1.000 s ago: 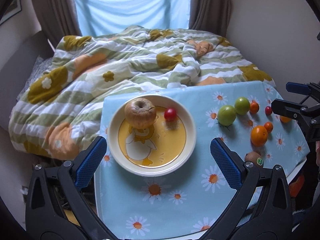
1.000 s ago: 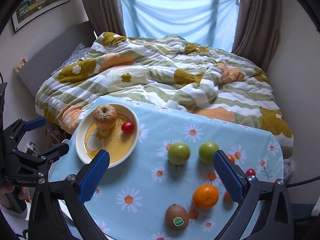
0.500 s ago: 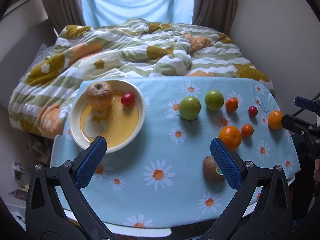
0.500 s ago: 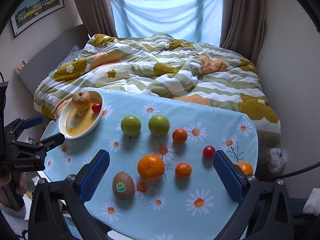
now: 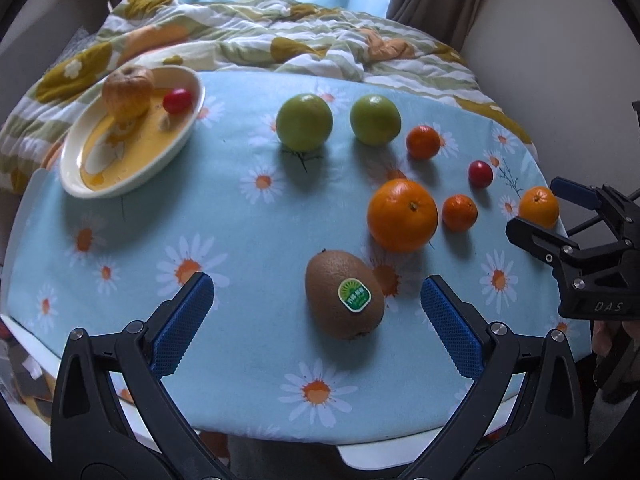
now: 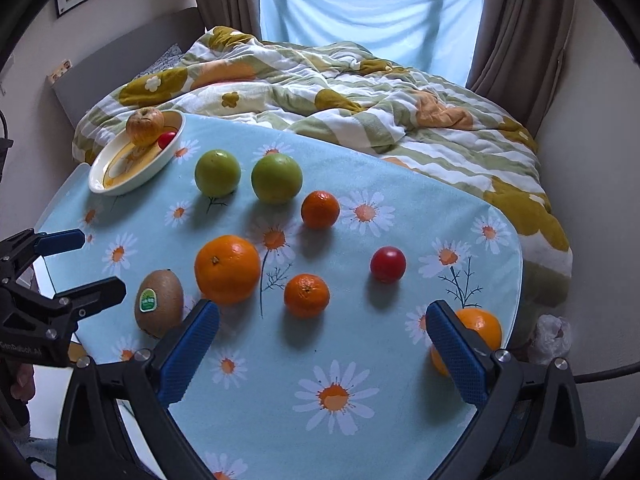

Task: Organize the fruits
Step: 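Move both grippers back over the remaining fruit and close the left gripper on the kiwi, then lift the kiwi with the left gripper while the right gripper grasps a tangerine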

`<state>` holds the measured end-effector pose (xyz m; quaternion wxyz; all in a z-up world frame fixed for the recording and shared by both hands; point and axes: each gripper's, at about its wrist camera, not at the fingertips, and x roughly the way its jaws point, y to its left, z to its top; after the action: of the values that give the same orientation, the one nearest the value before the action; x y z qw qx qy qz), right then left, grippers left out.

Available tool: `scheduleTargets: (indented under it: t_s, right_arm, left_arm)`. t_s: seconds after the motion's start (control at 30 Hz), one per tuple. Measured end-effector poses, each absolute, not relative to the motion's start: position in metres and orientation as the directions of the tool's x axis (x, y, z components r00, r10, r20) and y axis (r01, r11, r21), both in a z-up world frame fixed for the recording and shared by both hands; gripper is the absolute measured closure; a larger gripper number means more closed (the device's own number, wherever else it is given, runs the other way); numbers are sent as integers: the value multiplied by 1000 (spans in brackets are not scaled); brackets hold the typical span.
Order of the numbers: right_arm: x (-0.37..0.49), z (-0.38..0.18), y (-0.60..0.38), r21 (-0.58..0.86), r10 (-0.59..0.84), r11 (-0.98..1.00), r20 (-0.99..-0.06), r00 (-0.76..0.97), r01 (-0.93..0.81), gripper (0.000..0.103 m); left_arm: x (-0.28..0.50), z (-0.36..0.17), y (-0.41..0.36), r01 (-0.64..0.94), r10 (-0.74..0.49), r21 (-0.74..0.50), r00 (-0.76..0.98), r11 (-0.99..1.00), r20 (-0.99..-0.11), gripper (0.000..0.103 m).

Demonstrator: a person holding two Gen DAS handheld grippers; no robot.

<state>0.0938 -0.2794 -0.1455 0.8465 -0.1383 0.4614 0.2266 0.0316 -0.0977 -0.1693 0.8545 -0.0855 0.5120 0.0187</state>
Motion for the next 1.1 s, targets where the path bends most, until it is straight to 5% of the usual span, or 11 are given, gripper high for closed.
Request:
scheduleTargets:
  t_s: [0.27, 0.37, 0.47, 0.6, 0.7, 0.83, 1.1]
  right_arm:
    - [99, -174, -279, -50, 256, 823, -857, 448, -566, 0]
    - [101, -180, -279, -43, 262, 819, -859, 439, -573, 0]
    - [101, -185, -276, -50, 265, 807, -860, 437, -588, 0]
    - [98, -191, -268, -74, 264, 782, -860, 437, -619, 0]
    - [98, -194, -263, -88, 263, 768, -860, 437, -635, 6]
    - [104, -199, -261, -70, 271, 765, -867, 419, -641, 14]
    - [110, -208, -258, -24, 294, 768, -875, 385, -640, 29]
  left_arm:
    - [33, -197, -112, -130, -39, -111, 458, 985, -888, 0]
    - [36, -205, -117, -134, -42, -114, 453, 984, -891, 4]
    - [40, -213, -120, -131, -58, -128, 442, 983, -895, 18]
    - [43, -220, -122, -140, -65, -137, 428, 981, -901, 21]
    - [43, -220, -125, -137, -45, -115, 433, 984, -900, 25]
    - [44, -219, -124, -133, -21, -89, 442, 987, -897, 43]
    - [45, -219, -119, -140, -38, -111, 443, 984, -896, 46]
